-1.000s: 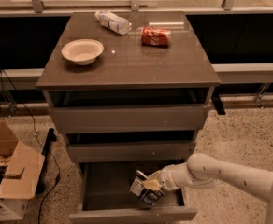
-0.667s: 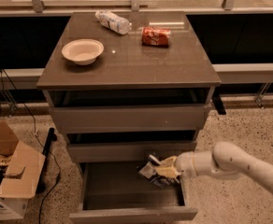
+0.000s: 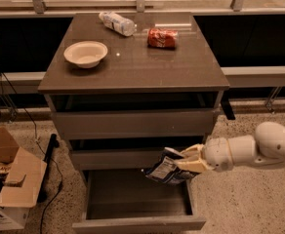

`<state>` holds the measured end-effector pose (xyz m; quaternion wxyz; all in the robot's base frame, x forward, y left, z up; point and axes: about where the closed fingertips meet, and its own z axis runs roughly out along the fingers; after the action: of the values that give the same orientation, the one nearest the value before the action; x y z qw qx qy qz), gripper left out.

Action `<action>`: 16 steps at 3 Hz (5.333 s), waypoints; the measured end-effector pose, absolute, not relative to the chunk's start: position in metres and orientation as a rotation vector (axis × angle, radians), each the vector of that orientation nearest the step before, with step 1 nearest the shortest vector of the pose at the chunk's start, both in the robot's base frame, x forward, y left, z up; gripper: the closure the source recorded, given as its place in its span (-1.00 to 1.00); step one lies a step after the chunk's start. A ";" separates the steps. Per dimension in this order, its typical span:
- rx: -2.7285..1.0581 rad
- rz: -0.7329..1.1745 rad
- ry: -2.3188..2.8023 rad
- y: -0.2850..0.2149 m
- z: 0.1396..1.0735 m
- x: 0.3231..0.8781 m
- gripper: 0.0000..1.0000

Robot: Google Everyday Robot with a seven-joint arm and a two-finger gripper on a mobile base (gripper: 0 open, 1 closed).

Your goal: Pick blue chip bag from bottom drawer and place on counter

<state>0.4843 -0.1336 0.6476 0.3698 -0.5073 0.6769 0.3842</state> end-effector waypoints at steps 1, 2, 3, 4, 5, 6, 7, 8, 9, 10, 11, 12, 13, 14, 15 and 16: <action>-1.408 0.865 1.624 -0.131 0.730 0.481 1.00; -1.489 0.713 1.535 -0.120 0.814 0.497 1.00; -1.536 0.601 1.482 -0.106 0.876 0.525 1.00; -1.558 0.538 1.445 -0.096 0.916 0.543 1.00; -1.558 0.537 1.445 -0.096 0.916 0.543 1.00; -1.623 0.479 1.385 -0.086 0.936 0.547 1.00; -1.695 0.422 1.284 -0.070 0.967 0.559 1.00; -1.716 0.377 1.253 -0.061 0.981 0.597 1.00; -1.719 0.347 1.252 -0.055 0.988 0.639 1.00; -1.719 0.321 1.269 -0.051 0.989 0.677 1.00; -1.722 0.304 1.295 -0.047 0.982 0.707 1.00; -1.705 0.293 1.331 -0.046 0.969 0.732 0.68; -1.676 0.301 1.353 -0.046 0.957 0.751 0.21; -1.663 0.312 1.365 -0.041 0.945 0.766 -0.23; -1.664 0.318 1.364 -0.037 0.943 0.768 -0.72; -1.667 0.323 1.363 -0.035 0.941 0.768 -1.00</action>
Offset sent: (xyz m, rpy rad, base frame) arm 0.0398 0.0245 0.2762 -0.1689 -0.4857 0.0743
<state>0.7682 -0.0347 0.9406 0.4638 -0.6783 0.5546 0.1313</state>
